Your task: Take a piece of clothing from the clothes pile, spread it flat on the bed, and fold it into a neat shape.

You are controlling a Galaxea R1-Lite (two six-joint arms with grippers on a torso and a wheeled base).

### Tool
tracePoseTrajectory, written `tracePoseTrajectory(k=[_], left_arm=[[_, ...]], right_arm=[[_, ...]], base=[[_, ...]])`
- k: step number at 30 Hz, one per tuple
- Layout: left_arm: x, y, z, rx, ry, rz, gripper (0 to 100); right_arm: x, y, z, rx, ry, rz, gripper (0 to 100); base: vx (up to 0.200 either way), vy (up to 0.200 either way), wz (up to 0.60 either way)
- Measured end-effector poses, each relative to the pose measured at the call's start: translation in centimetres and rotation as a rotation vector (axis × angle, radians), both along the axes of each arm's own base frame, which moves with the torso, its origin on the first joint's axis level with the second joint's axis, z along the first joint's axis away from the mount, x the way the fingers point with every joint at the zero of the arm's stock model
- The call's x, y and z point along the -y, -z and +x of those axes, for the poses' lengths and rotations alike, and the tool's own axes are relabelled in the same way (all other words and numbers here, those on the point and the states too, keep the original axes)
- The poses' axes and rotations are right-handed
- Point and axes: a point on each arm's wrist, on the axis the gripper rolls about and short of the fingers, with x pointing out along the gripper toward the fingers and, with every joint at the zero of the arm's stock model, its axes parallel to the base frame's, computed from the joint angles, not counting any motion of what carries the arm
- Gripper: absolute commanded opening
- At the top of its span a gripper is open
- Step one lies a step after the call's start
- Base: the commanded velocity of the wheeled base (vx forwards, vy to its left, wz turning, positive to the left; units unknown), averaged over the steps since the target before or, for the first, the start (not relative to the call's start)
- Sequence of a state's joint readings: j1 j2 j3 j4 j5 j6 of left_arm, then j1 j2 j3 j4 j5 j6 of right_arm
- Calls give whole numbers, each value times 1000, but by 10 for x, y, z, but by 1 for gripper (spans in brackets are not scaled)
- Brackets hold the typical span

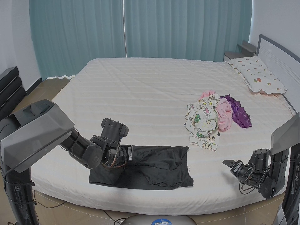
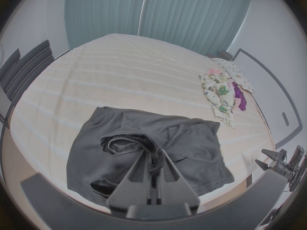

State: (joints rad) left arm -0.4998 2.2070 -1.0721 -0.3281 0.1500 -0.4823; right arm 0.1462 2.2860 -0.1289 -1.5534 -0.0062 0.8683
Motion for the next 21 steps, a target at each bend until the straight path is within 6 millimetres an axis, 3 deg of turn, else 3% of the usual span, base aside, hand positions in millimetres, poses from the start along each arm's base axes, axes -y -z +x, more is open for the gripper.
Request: tracePoseTrajectory(k=[10,20,21], left_arm=[[37,0,5,-14,43,-21,0],[59,12,14,2,-16,-28,0],[60,15,15,0,-29,-30,100]], right_arm=[[0,0,1,1,0,0,100],[-1,1,1,-3,-4,0,100],[-1,1,0,-4,-4,0,100]], base=[[0,-200,0],[0,0,0],[0,0,0]])
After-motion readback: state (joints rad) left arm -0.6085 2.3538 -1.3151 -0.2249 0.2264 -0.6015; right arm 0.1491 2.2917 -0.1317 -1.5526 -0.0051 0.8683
